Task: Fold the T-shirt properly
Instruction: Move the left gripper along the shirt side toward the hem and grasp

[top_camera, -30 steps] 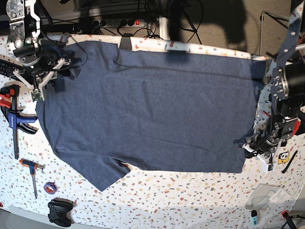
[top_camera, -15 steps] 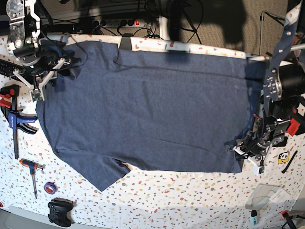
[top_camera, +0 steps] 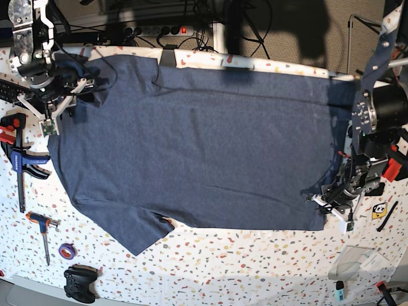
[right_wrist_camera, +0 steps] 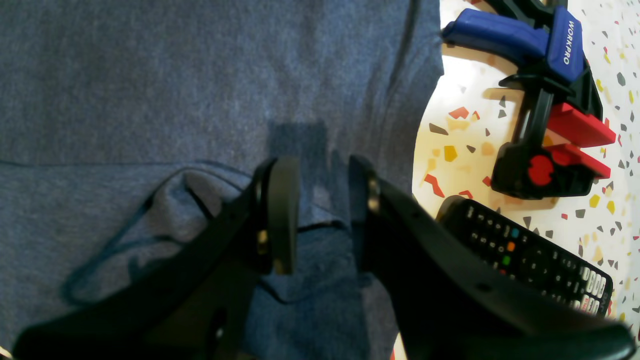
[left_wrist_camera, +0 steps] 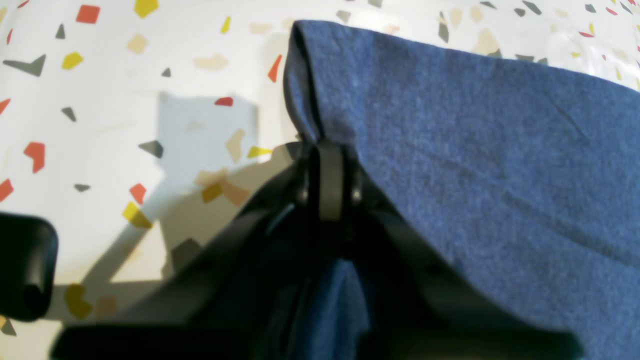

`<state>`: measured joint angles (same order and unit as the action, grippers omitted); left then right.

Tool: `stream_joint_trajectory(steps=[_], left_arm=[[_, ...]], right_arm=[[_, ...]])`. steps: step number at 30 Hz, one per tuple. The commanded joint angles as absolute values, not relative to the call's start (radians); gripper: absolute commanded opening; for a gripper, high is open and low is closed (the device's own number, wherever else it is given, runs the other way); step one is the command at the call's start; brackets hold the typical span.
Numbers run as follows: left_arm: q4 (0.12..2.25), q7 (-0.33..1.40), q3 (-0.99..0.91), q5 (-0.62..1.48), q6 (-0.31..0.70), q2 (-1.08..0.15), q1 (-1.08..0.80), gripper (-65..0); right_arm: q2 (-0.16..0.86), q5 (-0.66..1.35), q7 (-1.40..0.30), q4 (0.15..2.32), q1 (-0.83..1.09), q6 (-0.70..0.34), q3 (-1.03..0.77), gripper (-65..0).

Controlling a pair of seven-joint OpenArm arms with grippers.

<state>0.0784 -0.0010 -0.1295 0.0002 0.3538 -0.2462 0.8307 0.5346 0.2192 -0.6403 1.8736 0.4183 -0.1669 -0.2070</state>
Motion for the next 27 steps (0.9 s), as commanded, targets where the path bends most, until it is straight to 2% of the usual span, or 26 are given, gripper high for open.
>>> stream_joint_trajectory(steps=[1,3,23,27], left_arm=[[0.091,-0.032,-0.130,0.008,0.355,-0.253,0.862,-54.5],[0.091,-0.047,-0.130,0.008,0.355,-0.253,0.865,-44.2],[0.091,-0.059,-0.130,0.056,0.355,-0.287,0.907,-43.9],[0.091,0.004,-0.130,0.058,0.470,-0.305,0.934,-43.9]], right_arm=[[0.551,0.218,-0.618,1.891,0.413,-0.169,-0.215,-47.3],[0.551,0.218,-0.619,1.891,0.413,-0.169,-0.215,-47.3],[0.551,0.218,-0.618,1.891,0.413,-0.169,-0.215,-47.3],[0.551,0.218,-0.618,1.891,0.413,-0.169,-0.215,-47.3]])
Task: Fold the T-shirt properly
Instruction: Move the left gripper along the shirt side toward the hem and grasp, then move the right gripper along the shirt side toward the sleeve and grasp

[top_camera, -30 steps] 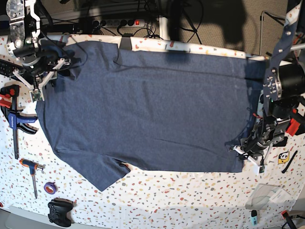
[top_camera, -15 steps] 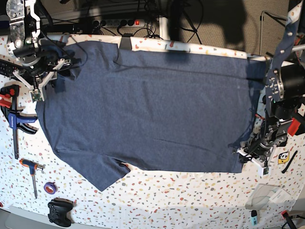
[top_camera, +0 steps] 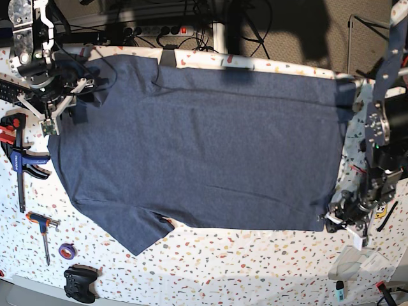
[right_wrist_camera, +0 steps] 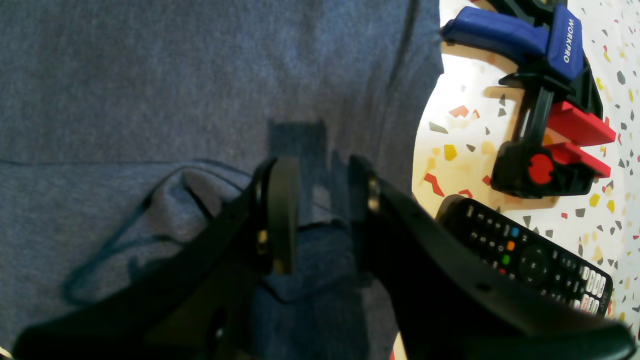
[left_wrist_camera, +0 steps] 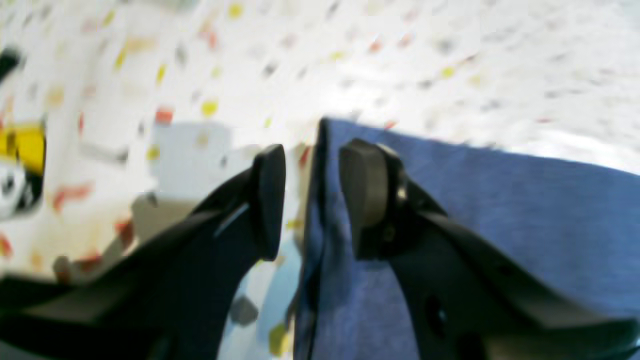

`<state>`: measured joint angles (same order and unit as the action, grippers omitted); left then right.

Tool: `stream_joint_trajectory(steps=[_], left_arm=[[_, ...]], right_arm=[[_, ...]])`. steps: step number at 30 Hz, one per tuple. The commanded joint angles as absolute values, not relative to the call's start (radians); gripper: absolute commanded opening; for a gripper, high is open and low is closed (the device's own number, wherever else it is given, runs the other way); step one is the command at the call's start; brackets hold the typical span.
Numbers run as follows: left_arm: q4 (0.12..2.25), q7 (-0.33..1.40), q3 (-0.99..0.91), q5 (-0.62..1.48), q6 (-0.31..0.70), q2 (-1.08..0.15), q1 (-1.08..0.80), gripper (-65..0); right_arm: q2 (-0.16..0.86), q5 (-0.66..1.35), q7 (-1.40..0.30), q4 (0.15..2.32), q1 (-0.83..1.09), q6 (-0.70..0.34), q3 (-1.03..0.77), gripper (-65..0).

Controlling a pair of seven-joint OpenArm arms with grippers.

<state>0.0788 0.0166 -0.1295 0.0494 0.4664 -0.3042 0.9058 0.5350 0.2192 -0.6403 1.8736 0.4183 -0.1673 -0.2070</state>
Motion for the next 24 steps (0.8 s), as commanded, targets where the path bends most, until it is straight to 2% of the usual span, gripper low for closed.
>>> stream_joint_trajectory(steps=[1,4,8,21,24], left_arm=[[0.091,0.015,-0.130,0.056,0.493,-0.303,0.934,-43.9],[0.091,0.025,-0.130,0.051,0.483,-0.290,0.916,-43.9],[0.091,-0.027,-0.130,0.012,0.366,-0.283,0.878,-43.9],[0.091,-0.016,-0.130,0.000,0.367,-0.264,0.850,-43.9],[0.091,-0.016,-0.130,0.000,0.402,-0.258,0.849,-43.9]], right_arm=[[0.551,0.218,-0.617,1.891,0.413,-0.169,-0.215,-47.3],[0.551,0.218,-0.619,1.891,0.413,-0.169,-0.215,-47.3],[0.551,0.218,-0.635,1.891,0.413,-0.169,-0.215,-47.3],[0.551,0.218,-0.636,1.891,0.413,-0.169,-0.215,-47.3],[0.551,0.218,-0.636,1.891,0.413,-0.169,-0.215,-47.3]])
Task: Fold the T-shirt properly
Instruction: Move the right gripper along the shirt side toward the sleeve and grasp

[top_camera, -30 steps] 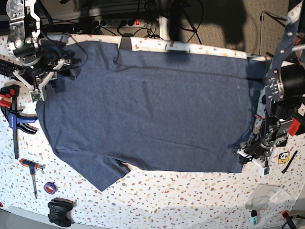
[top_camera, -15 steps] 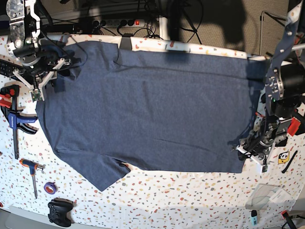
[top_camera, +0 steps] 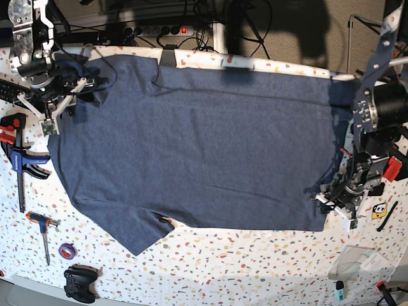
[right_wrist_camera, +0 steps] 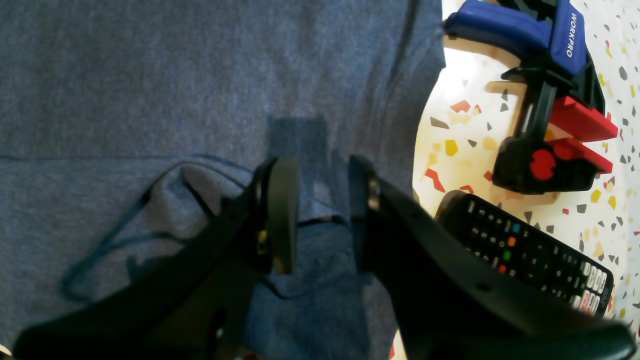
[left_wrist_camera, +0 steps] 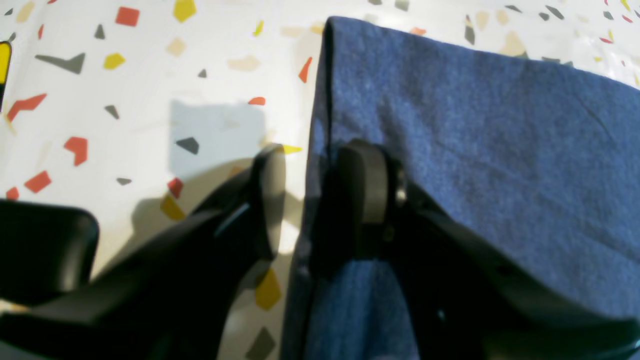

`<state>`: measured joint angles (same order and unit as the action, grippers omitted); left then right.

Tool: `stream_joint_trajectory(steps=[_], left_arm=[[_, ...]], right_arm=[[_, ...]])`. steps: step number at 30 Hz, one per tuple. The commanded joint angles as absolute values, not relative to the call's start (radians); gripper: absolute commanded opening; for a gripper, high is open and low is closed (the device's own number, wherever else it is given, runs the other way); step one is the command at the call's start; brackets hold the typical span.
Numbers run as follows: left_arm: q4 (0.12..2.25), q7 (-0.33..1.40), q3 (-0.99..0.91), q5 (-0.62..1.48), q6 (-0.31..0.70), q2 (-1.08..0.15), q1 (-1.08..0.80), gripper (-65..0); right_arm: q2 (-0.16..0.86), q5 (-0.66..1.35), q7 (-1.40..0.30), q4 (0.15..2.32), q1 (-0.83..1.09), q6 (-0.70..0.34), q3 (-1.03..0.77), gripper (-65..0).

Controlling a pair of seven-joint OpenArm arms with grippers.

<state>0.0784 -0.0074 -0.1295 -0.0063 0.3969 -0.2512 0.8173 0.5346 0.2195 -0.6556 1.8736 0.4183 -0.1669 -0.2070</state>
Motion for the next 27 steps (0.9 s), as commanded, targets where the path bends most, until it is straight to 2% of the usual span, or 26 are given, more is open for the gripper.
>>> stream_joint_trajectory(steps=[1,5,9,11,14,20,21,25,27], left_arm=[[0.091,-0.016,-0.130,0.000,0.421,-0.258,0.853,-43.9],[0.091,0.014,-0.130,0.000,0.470,-0.255,0.862,-44.9],[0.091,0.038,-0.130,0.000,0.472,-0.247,0.859,-47.0],[0.091,0.038,-0.130,-0.001,0.472,-0.248,0.859,-52.5],[0.091,0.036,-0.130,-0.001,0.472,-0.250,0.860,-64.2],[0.091,-0.022,-0.130,0.000,0.453,-0.264,0.860,-65.0],[0.091,-0.019,-0.130,-0.001,0.453,-0.265,0.860,-65.0],[0.091,-0.006,-0.130,0.000,0.453,-0.265,0.862,-65.0],[0.091,0.002,-0.130,0.000,0.453,-0.266,0.862,-65.0]], right_arm=[[0.551,0.218,-0.636,1.891,0.413,-0.169,-0.215,-47.3],[0.551,0.218,-0.636,1.891,0.413,-0.169,-0.215,-47.3],[0.551,0.218,-0.631,1.891,0.410,-0.169,-0.215,-47.3],[0.551,0.218,-0.630,1.891,0.410,-0.169,-0.215,-47.3],[0.551,0.218,-0.620,1.891,0.410,-0.169,-0.215,-47.3],[0.551,0.218,-0.513,1.891,0.406,-0.169,-0.215,-47.2],[0.551,0.218,-0.513,1.890,0.396,-0.169,-0.215,-45.6],[0.551,0.228,-0.493,1.862,0.299,-0.169,-0.215,-29.7],[0.551,0.257,-0.488,1.827,0.227,-0.170,-0.215,-28.0]])
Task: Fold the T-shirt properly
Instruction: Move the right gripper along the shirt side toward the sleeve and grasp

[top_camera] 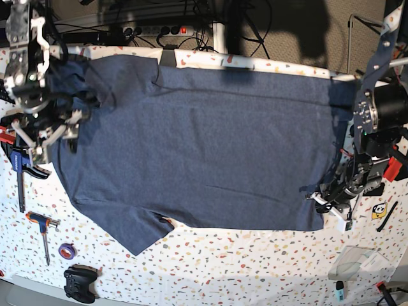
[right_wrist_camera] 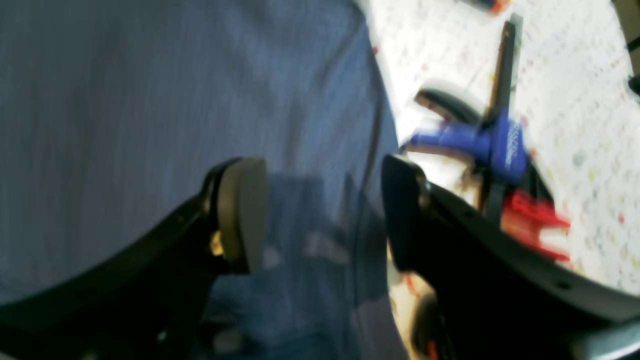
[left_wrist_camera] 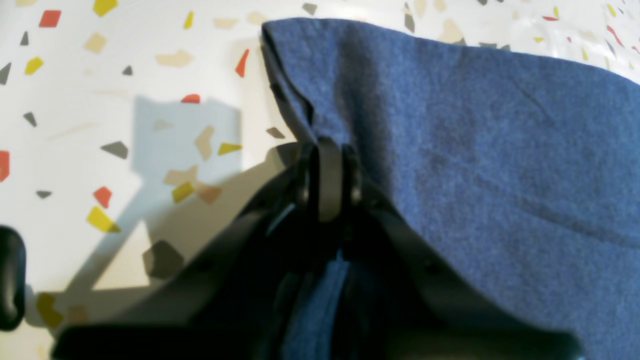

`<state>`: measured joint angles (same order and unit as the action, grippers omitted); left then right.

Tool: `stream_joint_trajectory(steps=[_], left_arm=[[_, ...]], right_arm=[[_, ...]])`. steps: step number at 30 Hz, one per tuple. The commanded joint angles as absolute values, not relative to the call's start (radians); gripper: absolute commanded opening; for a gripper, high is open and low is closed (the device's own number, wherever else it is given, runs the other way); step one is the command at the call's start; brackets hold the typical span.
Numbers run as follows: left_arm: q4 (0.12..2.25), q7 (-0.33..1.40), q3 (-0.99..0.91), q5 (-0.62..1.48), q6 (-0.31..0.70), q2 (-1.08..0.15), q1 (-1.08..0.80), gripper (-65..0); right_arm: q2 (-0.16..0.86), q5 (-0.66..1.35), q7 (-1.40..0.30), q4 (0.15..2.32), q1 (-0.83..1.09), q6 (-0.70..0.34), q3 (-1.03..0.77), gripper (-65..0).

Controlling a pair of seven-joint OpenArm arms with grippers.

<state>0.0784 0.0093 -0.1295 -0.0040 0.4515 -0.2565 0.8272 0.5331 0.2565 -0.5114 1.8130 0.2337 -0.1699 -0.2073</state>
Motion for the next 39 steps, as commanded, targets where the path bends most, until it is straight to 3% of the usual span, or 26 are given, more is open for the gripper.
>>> stream_joint_trajectory(steps=[1,10,22,33,39], left_arm=[[0.091,0.010,-0.130,0.000,0.453,-0.266,0.862,-65.0],[0.091,0.052,-0.130,-0.001,0.453,-0.265,0.855,-65.0],[0.091,0.057,-0.130,0.000,0.453,-0.264,0.847,-65.0],[0.091,0.075,-0.130,0.000,0.453,-0.264,0.847,-65.0],[0.091,0.075,-0.130,-0.001,0.453,-0.264,0.847,-65.0]], right_arm=[[0.551,0.275,-0.499,1.806,0.188,-0.172,-0.215,-28.0],[0.568,0.382,-0.621,1.399,-0.219,-0.290,-0.132,-28.1],[0.550,0.362,-0.616,0.698,-0.795,-0.345,0.270,-28.1],[0.510,0.231,-0.362,0.332,-0.870,-0.345,0.323,-28.2],[0.509,0.240,-0.332,0.277,-0.867,-0.344,0.323,-39.9]])
